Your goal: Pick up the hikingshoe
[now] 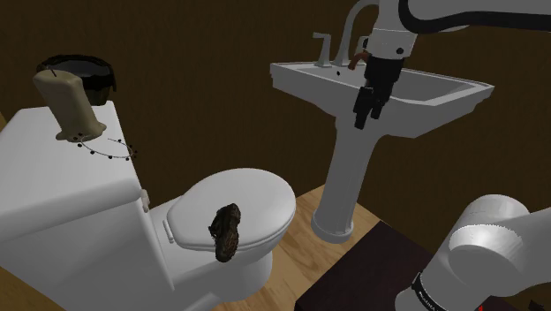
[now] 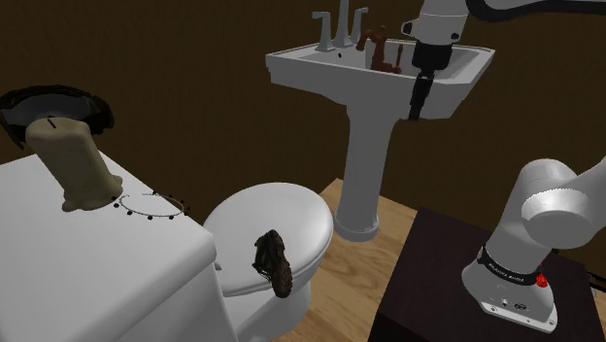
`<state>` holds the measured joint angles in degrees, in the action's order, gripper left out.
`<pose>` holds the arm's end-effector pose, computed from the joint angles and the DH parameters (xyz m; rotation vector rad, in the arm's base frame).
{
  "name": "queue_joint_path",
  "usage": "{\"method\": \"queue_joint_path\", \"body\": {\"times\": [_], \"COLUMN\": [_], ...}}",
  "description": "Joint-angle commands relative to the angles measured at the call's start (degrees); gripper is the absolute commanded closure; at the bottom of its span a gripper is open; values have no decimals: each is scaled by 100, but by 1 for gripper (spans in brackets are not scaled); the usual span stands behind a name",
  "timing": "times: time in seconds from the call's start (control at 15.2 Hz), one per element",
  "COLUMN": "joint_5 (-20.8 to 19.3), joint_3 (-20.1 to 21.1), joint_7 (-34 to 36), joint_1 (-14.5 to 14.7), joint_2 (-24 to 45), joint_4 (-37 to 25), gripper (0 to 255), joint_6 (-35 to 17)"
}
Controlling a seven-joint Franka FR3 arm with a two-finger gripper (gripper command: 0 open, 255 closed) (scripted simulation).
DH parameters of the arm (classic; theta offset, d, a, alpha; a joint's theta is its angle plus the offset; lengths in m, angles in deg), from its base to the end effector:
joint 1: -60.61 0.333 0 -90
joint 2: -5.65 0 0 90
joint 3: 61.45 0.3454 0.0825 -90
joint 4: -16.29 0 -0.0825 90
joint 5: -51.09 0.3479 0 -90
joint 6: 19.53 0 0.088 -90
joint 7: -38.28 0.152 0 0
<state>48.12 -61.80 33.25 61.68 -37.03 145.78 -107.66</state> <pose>0.2608 -0.0054 0.5948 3.0891 0.1540 0.0329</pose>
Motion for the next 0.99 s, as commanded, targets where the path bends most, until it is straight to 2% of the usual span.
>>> {"method": "queue_joint_path", "body": {"times": [0.0,0.46,0.92], "joint_5": [0,264,301], "joint_3": [0,979,1926], "joint_7": [0,1379,2801], "joint_1": [0,52,23], "joint_2": [0,533,1577], "joint_4": [0,357,262], "gripper": [0,0,0], "joint_6": [0,-696,-1377]}}
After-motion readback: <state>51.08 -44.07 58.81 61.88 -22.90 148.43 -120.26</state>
